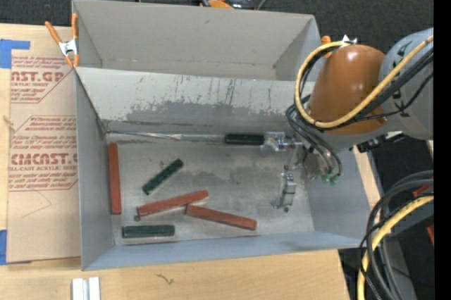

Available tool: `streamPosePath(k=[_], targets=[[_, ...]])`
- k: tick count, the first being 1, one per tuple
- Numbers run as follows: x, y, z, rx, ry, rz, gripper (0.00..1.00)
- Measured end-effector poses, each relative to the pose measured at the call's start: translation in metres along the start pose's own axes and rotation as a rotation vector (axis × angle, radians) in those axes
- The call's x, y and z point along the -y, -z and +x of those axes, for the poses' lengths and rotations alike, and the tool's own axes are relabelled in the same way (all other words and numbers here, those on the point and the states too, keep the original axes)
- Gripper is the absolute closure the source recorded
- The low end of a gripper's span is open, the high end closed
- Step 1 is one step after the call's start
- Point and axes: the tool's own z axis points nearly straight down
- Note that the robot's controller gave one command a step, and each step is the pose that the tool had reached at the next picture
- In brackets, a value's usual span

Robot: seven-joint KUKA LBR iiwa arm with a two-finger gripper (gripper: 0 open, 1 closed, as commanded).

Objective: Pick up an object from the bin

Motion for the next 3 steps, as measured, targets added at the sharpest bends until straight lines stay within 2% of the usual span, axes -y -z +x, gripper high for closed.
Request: streamPosePath(k=[1,2,3], targets=[[-0.065,-0.097,0.023,-0.008,0.126,-0.003,0.0],[-0.062,-0.093,0.02,-0.002,0.122,-0.001,1.0],[-0.086,0.042,0.005,0.009,0.259,-0.001,1.0]])
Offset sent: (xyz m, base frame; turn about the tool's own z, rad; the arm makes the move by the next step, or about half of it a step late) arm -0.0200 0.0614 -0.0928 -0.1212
